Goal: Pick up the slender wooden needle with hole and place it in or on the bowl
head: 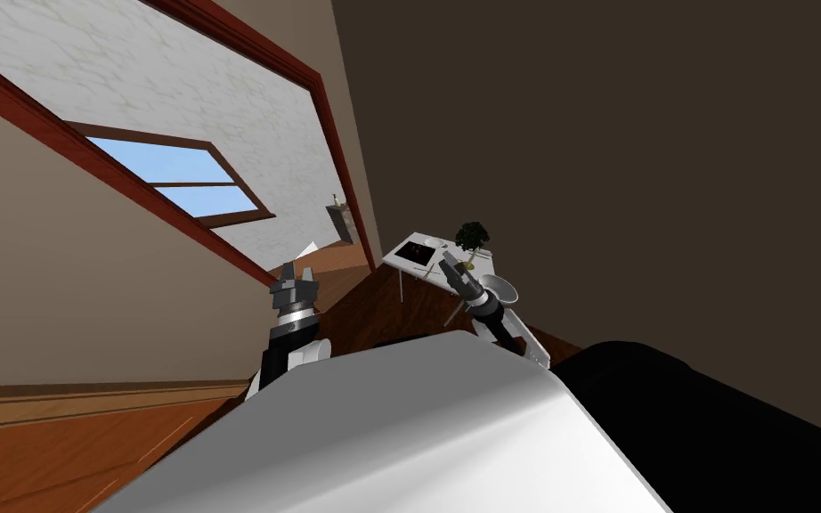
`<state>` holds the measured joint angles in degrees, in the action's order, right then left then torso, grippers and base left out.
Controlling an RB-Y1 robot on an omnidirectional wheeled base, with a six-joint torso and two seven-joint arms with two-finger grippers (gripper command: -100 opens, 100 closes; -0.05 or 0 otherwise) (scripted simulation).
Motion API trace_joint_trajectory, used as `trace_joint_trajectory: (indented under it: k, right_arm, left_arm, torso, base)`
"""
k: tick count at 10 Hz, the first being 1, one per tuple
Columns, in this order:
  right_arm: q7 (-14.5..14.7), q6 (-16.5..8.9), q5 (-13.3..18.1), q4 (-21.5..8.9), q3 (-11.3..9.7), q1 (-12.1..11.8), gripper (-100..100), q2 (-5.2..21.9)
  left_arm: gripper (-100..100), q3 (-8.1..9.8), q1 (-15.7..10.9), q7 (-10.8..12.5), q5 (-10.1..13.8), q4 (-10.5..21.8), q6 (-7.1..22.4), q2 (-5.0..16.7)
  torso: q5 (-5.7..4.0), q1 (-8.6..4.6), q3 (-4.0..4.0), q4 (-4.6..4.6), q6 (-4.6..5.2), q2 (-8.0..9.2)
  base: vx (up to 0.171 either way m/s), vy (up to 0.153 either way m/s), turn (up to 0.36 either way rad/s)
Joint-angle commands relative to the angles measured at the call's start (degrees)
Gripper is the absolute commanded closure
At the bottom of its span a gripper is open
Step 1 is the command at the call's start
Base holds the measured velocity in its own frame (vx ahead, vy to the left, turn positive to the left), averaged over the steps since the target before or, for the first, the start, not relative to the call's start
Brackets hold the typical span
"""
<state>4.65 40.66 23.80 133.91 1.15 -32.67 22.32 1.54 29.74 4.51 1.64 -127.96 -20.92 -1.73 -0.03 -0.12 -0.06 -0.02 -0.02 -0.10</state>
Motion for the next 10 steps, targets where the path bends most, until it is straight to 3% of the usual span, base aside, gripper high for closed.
trace_joint_trajectory:
  k: [1, 4, 5, 6, 7, 8, 9, 10]
  right_arm:
    - [-0.2, 0.5, 2.2, -0.1, 0.3, 0.1, -100, 1.0]
    - [-1.0, 1.8, 7.4, 0.8, 1.2, -0.6, -100, 5.0]
    - [-1.0, 1.8, 8.8, 0.8, 1.2, -0.6, -100, 5.0]
    - [-1.4, 2.5, 10.8, 1.2, 1.6, -0.9, -100, 7.2]
    - [-1.4, 2.5, 12.3, 1.2, 1.6, -0.9, -100, 7.2]
    - [-1.9, 3.2, 14.1, 1.4, 2.0, -1.1, -100, 9.3]
    - [-1.9, 3.2, 15.8, 1.4, 2.0, -1.1, -100, 9.3]
    - [-2.5, 3.9, 17.6, 1.6, 2.4, -1.4, -100, 11.6]
  left_arm:
    - [0, 0.0, 0.0, 0.0, 0.0, 0.0, 0.0, 0.0]
    - [0, 0.01, 0.0, 0.0, 0.0, 0.0, 0.0, 0.0]
    - [0, 0.0, 0.0, 0.0, 0.0, 0.0, 0.0, 0.0]
    - [0, 0.01, 0.0, 0.0, 0.0, 0.0, 0.0, 0.0]
    - [0, 0.0, 0.0, 0.0, 0.0, 0.0, 0.0, 0.0]
    - [0, 0.01, 0.0, 0.0, 0.0, 0.0, 0.0, 0.0]
    - [0, 0.0, 0.0, 0.0, 0.0, 0.0, 0.0, 0.0]
    - [0, 0.01, 0.0, 0.0, 0.0, 0.0, 0.0, 0.0]
  torso:
    - [0.0, 0.0, 0.0, 0.0, 0.0, 0.0]
    - [-0.01, -0.02, 0.0, 0.0, 0.05, 0.0]
    - [-0.01, -0.02, 0.0, 0.0, 0.01, 0.01]
    - [-0.01, 0.0, 0.0, 0.0, 0.05, 0.01]
    - [0.0, -0.02, -0.01, 0.0, 0.01, -0.02]
    - [-0.01, -0.01, -0.01, 0.0, 0.05, -0.01]
    - [0.0, 0.0, 0.0, 0.0, 0.02, 0.0]
    - [0.0, 0.01, 0.0, 0.0, 0.05, 0.0]
  base:
    - [0.017, -0.035, 0.133]
    - [0.014, -0.04, 0.195]
    - [0.01, -0.036, 0.125]
    - [0.019, -0.038, 0.236]
    - [0.013, -0.04, 0.134]
    - [0.007, -0.034, 0.216]
    - [0.01, -0.033, 0.155]
    - [0.017, -0.035, 0.301]
